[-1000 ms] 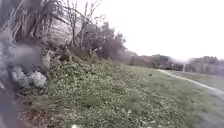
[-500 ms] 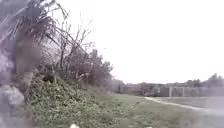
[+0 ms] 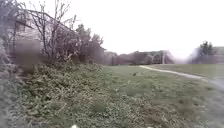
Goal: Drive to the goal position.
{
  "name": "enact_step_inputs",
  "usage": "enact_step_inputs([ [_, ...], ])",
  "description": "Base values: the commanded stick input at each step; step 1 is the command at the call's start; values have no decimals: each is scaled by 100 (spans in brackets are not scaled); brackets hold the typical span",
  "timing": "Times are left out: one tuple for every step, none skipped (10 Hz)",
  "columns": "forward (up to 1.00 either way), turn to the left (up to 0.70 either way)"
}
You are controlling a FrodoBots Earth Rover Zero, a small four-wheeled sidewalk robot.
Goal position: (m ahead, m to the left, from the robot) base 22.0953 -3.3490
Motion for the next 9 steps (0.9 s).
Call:
enact_step_inputs([
  [70,-35],
  [70,-35],
  [70,-35],
  [70,-35],
  [70,-35],
  [70,-35],
  [70,-35],
  [70,-35],
  [70,-35],
])
